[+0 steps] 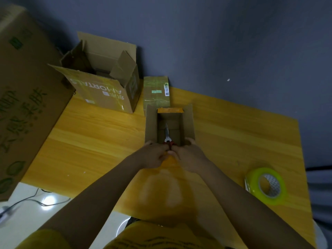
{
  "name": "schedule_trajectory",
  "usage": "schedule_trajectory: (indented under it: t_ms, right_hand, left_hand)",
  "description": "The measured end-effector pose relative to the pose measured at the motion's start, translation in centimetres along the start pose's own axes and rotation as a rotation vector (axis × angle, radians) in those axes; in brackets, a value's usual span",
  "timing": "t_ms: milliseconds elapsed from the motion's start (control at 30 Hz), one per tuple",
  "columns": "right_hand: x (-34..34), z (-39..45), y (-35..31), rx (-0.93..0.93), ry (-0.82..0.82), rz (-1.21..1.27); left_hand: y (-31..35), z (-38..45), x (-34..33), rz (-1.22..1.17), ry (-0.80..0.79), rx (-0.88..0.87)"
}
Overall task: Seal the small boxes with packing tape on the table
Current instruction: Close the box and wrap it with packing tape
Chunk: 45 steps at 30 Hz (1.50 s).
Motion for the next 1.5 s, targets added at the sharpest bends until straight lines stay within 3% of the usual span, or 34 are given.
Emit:
schedule_trajectory:
  t_ms: [100, 233, 400, 467, 600, 767, 867, 1033, 1267, 1333, 1400, 1500]
  right_hand:
    - [-0.1, 0.6, -0.3, -0.100, 0.041, 0.047]
    - [-0.1, 0.7, -0.3, -0.075, 0.126, 0.181]
    - [0.1, 1.1, 1.7, -0.093, -0.137, 0.470]
    - [0.3, 1.2, 1.5, -0.042, -0.102, 0.356]
    - [-1.1, -0.2, 0.5, 0.045, 0.174, -0.044]
    - [-2.8, -0.2, 1.0, 0.043, 0.181, -0.222]
    - [-2.5, -0.4, 1.1, 0.066, 0.098, -0.166]
    - [-2.1, -0.7, 1.5, 0.061, 0.178, -0.104]
    - [-2.7, -0.9, 1.9, 0.163, 0.373, -0.095]
    - [-2.4, -1.4, 1.9, 0.080, 0.426, -0.035]
    - [-2.5, -2.3, 1.9, -0.116, 0.432, 0.110]
    - [-3.0, -3.2, 1.3, -0.331, 0.375, 0.734]
  left_hand:
    - [-0.1, 0.2, 0.0, 0.018, 0.035, 0.029]
    - [-0.3, 0.4, -0.6, 0.056, 0.071, 0.044]
    - [-0.5, 1.2, -0.7, 0.086, 0.076, 0.034]
    - [-0.8, 1.2, -0.7, 0.096, 0.089, 0.028]
    - [-1.6, 0.8, -1.6, 0.315, 0.197, 0.074]
    - [-0.1, 2.4, -0.8, 0.322, 0.243, 0.185]
    - [0.3, 5.0, 1.4, 0.409, 0.394, 0.291]
    - [-0.4, 7.4, 2.3, 0.543, 0.146, 0.280]
    - [-1.5, 7.4, 1.6, 0.708, 0.013, 0.379]
    - [-1.5, 7.5, 1.7, 0.706, 0.011, 0.360]
    - [-1.4, 7.0, 2.2, 0.681, 0.061, 0.303]
    - [-1.4, 5.4, 3.0, 0.536, 0.228, 0.243]
Point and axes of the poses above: each hand's wrist, its own z-axis towards the middle knuckle, its own x-axis out of the back of the hand, y = z × x, the point moved 1 cm from there along z, towards the middle knuckle, and after that the axes turned 1 degree about z, right-handed, at the moved point
